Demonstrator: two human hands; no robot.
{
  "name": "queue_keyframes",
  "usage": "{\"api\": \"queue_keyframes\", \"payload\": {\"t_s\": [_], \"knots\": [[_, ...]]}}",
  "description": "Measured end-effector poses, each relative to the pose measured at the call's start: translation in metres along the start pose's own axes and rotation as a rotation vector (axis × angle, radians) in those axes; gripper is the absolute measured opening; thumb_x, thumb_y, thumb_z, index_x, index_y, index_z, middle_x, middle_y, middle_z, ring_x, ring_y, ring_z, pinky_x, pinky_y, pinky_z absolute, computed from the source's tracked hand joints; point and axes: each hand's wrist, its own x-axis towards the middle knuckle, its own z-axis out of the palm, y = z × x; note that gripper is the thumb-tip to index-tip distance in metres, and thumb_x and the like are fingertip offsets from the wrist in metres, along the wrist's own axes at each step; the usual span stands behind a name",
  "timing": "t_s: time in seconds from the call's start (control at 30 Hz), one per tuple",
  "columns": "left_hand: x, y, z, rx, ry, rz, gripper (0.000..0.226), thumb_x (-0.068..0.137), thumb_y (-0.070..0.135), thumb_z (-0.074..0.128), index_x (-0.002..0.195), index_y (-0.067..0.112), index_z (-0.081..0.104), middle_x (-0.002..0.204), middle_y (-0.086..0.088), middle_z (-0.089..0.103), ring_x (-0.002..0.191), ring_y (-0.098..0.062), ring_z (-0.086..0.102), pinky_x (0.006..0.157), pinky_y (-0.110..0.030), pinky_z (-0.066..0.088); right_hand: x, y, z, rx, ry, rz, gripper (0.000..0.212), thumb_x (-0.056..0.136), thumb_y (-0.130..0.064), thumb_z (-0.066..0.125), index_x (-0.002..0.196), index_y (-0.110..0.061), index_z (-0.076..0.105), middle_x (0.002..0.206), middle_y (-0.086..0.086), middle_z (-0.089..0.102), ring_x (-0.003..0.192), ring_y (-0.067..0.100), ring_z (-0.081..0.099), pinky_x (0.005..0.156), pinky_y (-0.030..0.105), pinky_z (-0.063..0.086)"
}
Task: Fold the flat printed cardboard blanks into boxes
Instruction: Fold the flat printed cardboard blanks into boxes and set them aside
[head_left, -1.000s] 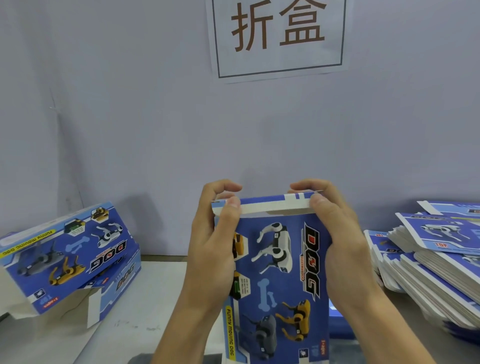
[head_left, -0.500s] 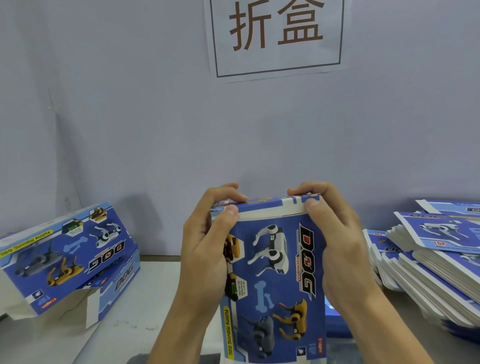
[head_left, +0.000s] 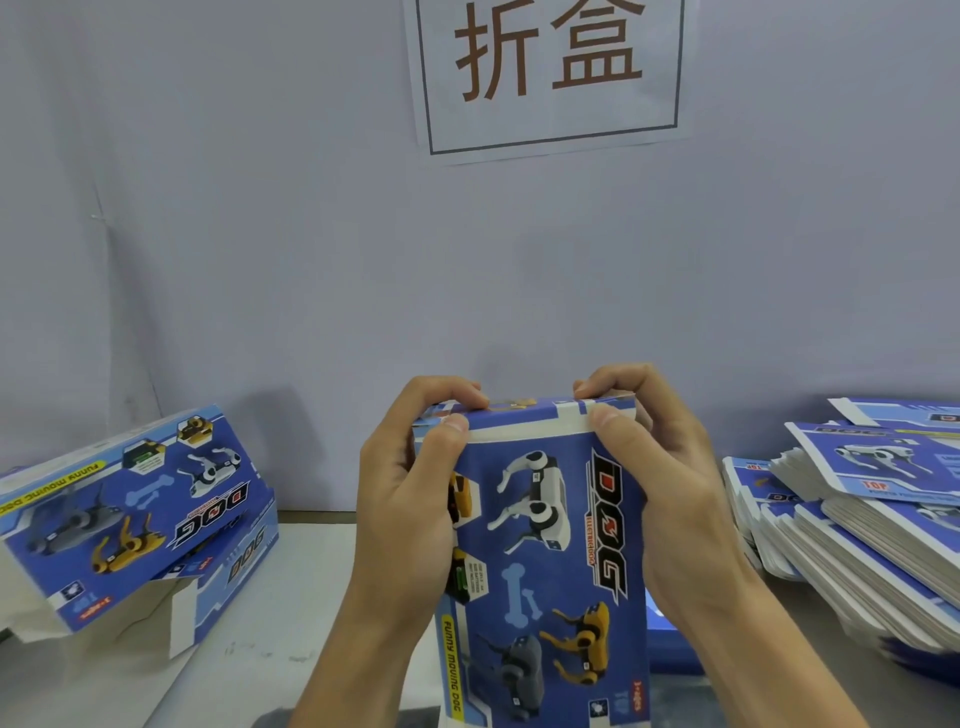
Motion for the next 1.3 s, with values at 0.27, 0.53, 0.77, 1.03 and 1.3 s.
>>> {"api": "queue_keyframes", "payload": {"t_s": [0.27,0.53,0.77,1.03,1.3], "knots": [[-0.001,0.002,-0.004,-0.069,-0.048,-0.093,0.017,0.087,0.036,0.065,0.092,0.020,0.068,0.118,0.007,0.069,0.105,-0.031,0.072,0.059,-0.034,0.061,-0.001,0.001,-0.004,0.071,0.063,0.063,0.012,0.071,-0.032,0.068,0.078,-0.024,0.062,0.093,-0.009,0.073,0.073,0.024,0.074,0.053,0.031,0.056],[0.003,0.008,-0.003,0.030,0.016,-0.044,0.009,0.069,0.039,0.074,0.070,0.033,0.068,0.120,0.015,0.068,0.099,-0.024,0.074,0.058,-0.032,0.062,-0.003,-0.007,0.001,0.158,-0.047,0.059,0.042,0.064,-0.055,0.086,0.094,-0.027,0.076,0.131,-0.008,0.063,0.106,0.025,0.071,0.068,0.034,0.060],[0.001,0.008,0.000,0.117,-0.024,-0.025,0.020,0.065,0.047,0.077,0.076,0.033,0.068,0.121,0.016,0.066,0.094,-0.018,0.075,0.059,-0.032,0.062,-0.002,-0.001,0.000,0.149,0.060,0.072,0.022,0.064,-0.037,0.088,0.071,-0.020,0.075,0.128,-0.005,0.066,0.096,0.022,0.074,0.062,0.031,0.060],[0.003,0.005,-0.002,0.229,-0.019,0.043,0.024,0.072,0.058,0.078,0.083,0.038,0.069,0.120,0.018,0.064,0.105,-0.024,0.071,0.070,-0.040,0.063,-0.004,0.004,0.004,0.131,0.152,0.016,0.019,0.067,-0.038,0.079,0.071,-0.019,0.078,0.124,-0.002,0.067,0.096,0.023,0.073,0.062,0.030,0.059],[0.011,0.002,-0.019,-0.004,0.447,0.017,0.026,0.065,0.048,0.079,0.084,0.030,0.079,0.085,-0.001,0.078,0.072,-0.019,0.075,0.057,-0.033,0.061,-0.004,-0.001,0.015,-0.380,0.279,-0.167,0.030,0.076,-0.049,0.074,0.105,-0.041,0.070,0.119,-0.015,0.066,0.116,-0.003,0.056,0.098,0.028,0.046]]}}
